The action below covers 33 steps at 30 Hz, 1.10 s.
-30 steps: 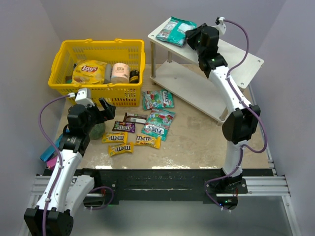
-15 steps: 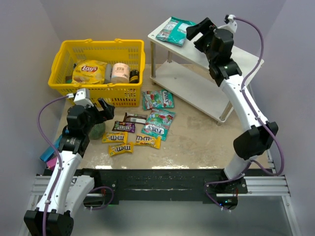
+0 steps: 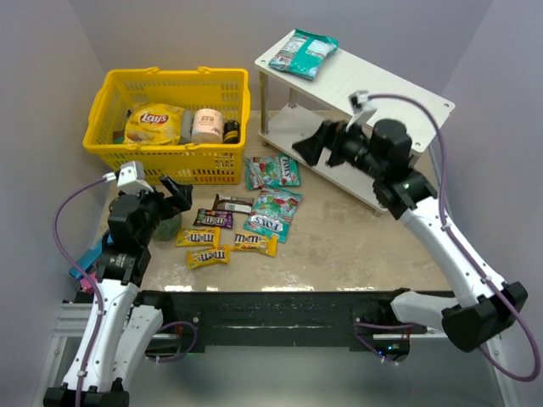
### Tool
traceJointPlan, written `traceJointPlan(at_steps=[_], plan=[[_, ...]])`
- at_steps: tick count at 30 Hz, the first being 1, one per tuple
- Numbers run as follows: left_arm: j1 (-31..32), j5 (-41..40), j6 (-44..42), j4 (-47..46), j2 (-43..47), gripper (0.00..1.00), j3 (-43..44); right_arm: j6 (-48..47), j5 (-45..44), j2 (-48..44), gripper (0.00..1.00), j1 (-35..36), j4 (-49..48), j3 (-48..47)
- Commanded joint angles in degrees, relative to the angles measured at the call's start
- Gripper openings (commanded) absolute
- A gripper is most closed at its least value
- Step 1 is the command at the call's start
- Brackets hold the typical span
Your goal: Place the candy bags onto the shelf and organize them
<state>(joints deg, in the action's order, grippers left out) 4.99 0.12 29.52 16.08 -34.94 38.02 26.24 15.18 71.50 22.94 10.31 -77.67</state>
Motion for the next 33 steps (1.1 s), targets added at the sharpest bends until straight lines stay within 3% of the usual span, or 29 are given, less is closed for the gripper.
traceJointPlan(at_steps=[1,8,14,24,33], plan=[[-0.3,3.0,0.0,1.5,0.4,0.99,-2.1,-1.6,0.7,-8.0,0.99,6.1,-1.8,11.3],[-0.3,4.6,-1.5,3.5,-0.5,0.99,-1.3,13.3,-5.1,-10.3,0.99,7.6,-12.8,32.8],[-0.3,6.1,-1.1,4.0,1.1,0.99,-2.2,22.4,-11.1,-2.3,0.99,7.9,-24.2,40.9],[0.5,5.1,0.1,5.6,5.4,0.99,-4.3,31.0,-13.1,16.8,0.88,8.5,-39.2,42.3],[0.5,4.8,0.1,5.6,4.9,1.0,-4.2,33.8,-15.3,23.1,0.78,12.5,-34.8,40.6]])
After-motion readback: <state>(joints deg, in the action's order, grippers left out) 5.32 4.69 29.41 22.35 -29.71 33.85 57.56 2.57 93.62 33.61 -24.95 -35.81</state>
